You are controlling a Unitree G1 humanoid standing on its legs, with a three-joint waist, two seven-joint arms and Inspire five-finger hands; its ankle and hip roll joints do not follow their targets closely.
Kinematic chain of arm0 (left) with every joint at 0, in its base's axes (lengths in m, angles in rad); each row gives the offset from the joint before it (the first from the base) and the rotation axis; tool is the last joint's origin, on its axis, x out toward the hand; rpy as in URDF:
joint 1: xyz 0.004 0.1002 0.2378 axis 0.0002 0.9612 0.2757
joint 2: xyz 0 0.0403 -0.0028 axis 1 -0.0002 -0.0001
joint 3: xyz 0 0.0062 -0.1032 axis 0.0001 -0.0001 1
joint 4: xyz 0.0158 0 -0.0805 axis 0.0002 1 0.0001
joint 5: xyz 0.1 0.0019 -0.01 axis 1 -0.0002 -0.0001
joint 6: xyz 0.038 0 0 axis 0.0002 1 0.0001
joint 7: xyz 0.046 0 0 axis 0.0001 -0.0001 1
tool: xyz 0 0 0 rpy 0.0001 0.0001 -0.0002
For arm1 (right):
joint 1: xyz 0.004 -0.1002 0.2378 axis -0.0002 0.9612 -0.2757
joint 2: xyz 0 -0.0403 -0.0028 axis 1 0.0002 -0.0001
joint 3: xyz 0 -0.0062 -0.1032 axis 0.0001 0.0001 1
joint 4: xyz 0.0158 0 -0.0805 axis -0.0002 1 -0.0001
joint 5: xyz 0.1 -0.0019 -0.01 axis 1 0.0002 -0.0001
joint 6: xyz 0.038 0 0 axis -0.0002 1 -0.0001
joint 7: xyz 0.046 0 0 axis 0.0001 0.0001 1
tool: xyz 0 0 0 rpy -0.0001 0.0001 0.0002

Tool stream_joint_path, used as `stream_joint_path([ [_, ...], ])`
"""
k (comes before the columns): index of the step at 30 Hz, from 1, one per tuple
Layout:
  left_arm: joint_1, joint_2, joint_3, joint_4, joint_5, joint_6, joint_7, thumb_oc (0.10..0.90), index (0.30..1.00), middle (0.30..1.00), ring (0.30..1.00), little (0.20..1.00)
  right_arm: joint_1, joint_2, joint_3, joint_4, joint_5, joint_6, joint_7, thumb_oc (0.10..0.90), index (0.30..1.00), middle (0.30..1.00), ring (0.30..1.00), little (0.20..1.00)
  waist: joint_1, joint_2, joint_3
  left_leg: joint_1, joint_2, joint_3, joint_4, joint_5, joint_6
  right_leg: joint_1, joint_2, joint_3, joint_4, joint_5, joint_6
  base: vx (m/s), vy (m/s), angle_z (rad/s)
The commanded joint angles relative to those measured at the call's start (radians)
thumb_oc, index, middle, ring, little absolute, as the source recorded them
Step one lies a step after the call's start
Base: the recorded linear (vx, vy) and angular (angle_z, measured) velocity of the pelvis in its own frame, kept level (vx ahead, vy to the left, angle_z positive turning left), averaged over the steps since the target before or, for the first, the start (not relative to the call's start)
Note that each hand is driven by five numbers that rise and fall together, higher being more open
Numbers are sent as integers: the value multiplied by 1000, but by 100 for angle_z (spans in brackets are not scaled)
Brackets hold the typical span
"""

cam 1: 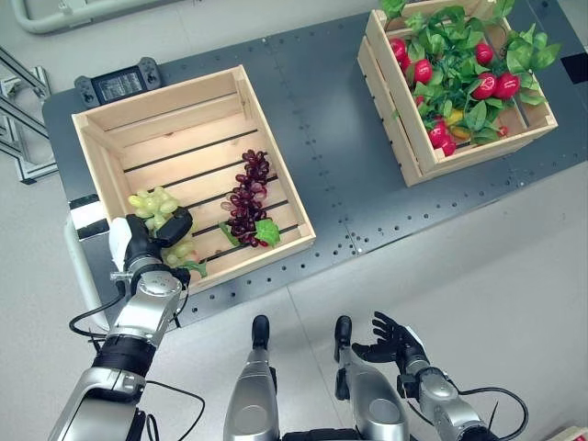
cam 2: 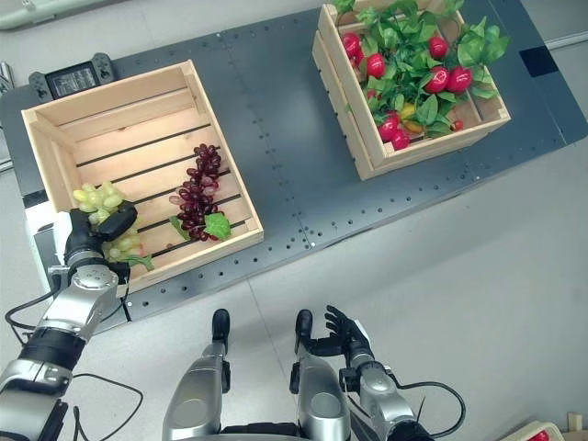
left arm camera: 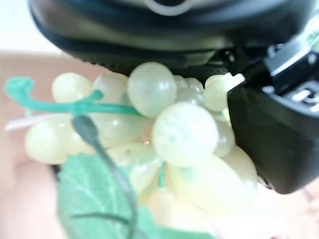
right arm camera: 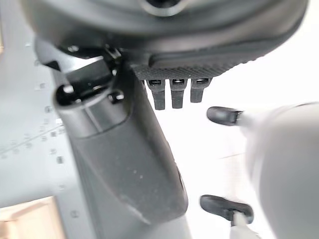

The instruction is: Pick up the fruits from the basket on one side to the basket on the other side

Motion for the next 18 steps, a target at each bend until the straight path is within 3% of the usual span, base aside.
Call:
stream_joint_path([
  [1,1,17,68,-79,151,-123,94,400,300,300,300,300,115,-21,-40,-48,44,-82,-57,800,900,900,900,900,3,20,-165,-13,-51,16,79,-86,28,-33,-9,-6,89,-58,-8,79,-33,3],
  [12,156,20,131,-285,271,-198,42,400,300,300,300,300,197,-20,-118,-137,44,-113,-77,800,900,900,900,900,6,51,-267,87,-29,11,-8,-69,10,55,0,-25,53,-72,-14,81,-33,2],
  [18,211,42,131,-397,349,-302,-95,400,300,300,300,300,224,-30,-146,-237,79,-146,-74,800,900,900,900,900,5,57,-298,125,-26,6,-44,-66,5,82,2,-29,39,-72,-11,40,-24,2],
])
